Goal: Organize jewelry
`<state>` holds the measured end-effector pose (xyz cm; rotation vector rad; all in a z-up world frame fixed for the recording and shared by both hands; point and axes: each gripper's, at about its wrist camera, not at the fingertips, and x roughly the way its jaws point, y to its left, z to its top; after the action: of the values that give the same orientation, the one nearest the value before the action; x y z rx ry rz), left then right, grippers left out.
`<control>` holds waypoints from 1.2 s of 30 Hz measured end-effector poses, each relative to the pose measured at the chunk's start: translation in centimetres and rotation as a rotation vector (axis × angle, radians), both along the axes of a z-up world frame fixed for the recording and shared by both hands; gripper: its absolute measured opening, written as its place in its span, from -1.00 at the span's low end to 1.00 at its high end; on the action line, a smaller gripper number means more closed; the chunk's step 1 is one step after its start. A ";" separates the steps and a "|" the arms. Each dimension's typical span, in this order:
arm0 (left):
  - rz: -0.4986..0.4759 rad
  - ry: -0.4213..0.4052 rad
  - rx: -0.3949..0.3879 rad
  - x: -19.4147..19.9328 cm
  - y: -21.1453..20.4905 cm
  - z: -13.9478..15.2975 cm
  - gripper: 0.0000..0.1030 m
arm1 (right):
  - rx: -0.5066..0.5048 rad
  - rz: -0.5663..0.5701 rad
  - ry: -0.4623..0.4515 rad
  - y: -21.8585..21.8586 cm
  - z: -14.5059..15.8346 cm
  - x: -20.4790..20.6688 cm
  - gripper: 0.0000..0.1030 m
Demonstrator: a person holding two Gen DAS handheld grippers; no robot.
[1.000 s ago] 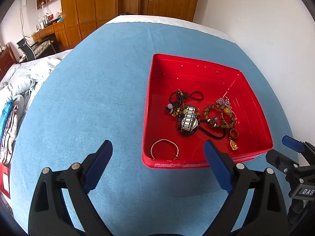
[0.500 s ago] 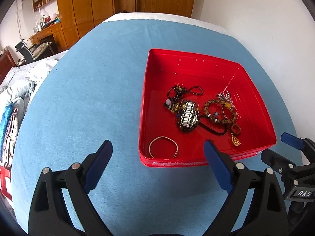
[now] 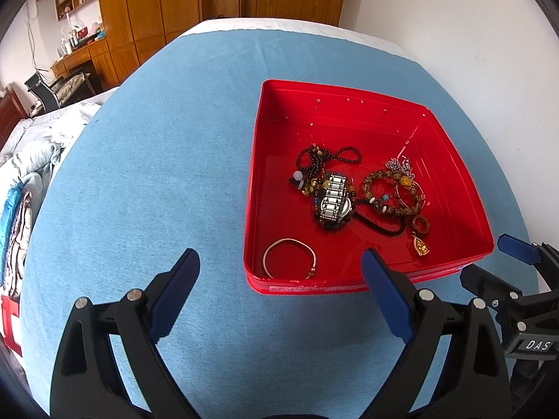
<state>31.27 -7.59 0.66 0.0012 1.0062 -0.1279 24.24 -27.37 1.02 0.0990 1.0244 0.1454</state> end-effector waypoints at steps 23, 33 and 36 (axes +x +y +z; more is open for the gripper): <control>-0.003 0.013 0.006 0.0 -0.1 -0.4 0.80 | -0.002 0.001 0.001 0.1 -0.2 0.0 0.92; -0.005 0.015 0.010 0.0 -0.2 -0.5 0.80 | -0.002 0.002 0.002 0.1 -0.2 -0.1 0.92; -0.007 0.017 0.008 0.0 -0.2 -0.5 0.80 | -0.003 0.003 0.004 0.1 -0.4 -0.1 0.92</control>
<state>31.27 -7.83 0.19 0.0111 1.0237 -0.1301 24.16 -27.23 0.62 0.0949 1.0287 0.1467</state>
